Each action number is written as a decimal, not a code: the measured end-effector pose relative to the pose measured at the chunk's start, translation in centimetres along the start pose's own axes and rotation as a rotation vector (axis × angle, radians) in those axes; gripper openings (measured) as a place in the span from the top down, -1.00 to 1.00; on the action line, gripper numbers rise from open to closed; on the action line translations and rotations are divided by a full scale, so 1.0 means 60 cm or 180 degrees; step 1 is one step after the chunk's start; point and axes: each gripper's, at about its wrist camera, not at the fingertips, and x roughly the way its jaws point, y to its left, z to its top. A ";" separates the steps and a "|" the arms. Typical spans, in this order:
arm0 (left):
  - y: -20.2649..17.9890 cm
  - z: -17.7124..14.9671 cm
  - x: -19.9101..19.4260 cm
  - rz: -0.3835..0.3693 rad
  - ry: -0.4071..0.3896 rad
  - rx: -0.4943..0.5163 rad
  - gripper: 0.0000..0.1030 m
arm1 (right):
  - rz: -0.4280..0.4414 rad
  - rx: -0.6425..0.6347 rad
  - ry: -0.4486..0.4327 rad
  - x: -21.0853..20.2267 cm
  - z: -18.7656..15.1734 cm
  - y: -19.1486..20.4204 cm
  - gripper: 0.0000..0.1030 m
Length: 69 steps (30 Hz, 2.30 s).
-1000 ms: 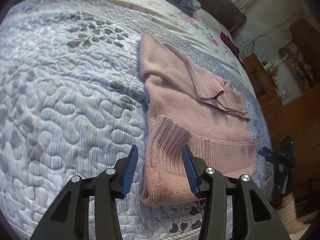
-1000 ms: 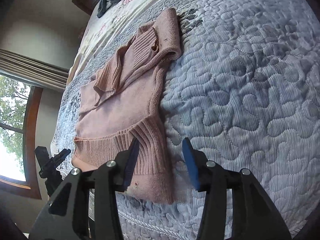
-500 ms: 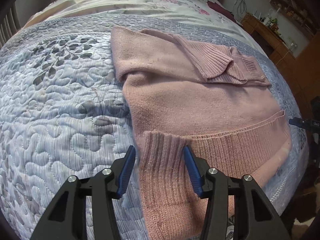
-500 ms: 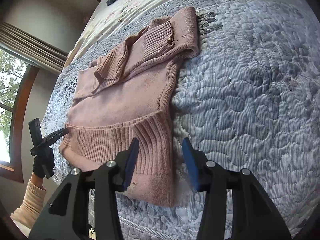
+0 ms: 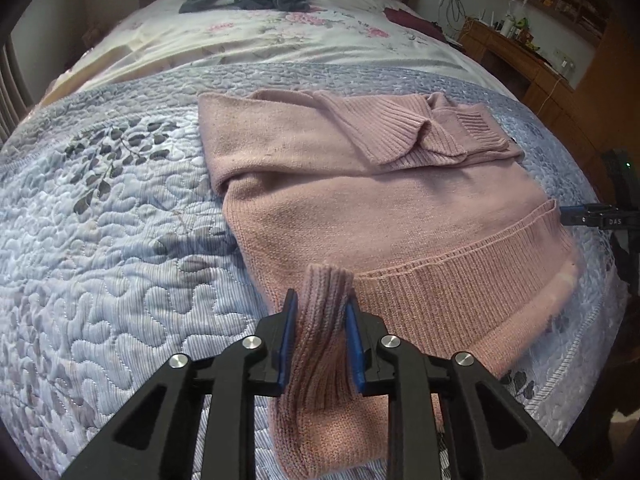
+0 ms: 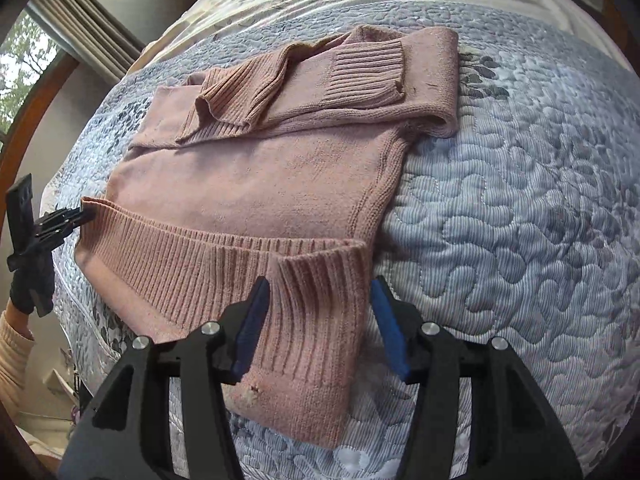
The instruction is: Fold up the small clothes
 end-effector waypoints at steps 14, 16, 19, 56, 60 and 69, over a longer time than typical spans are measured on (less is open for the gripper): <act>0.010 0.001 0.060 0.0008 0.0199 -0.0177 0.59 | -0.0455 -0.0554 -0.0046 0.013 -0.010 0.047 0.81; 0.006 -0.003 0.045 -0.0028 0.0120 -0.0191 0.70 | -0.0419 -0.0546 -0.0126 -0.006 -0.019 0.048 0.81; -0.002 -0.009 0.009 -0.0039 -0.0050 -0.0203 0.73 | -0.0239 -0.0389 -0.0292 -0.046 -0.026 0.044 0.82; 0.103 0.332 0.097 0.0544 -0.0757 -0.0590 0.75 | -0.0264 0.0178 -0.0693 -0.045 0.358 -0.057 0.84; 0.121 0.329 0.157 0.0614 -0.0570 -0.0640 0.75 | -0.0325 0.0284 -0.0551 0.009 0.369 -0.079 0.84; 0.163 0.306 0.234 0.0745 -0.0222 -0.0812 0.54 | -0.0446 0.0480 -0.0308 0.098 0.362 -0.116 0.80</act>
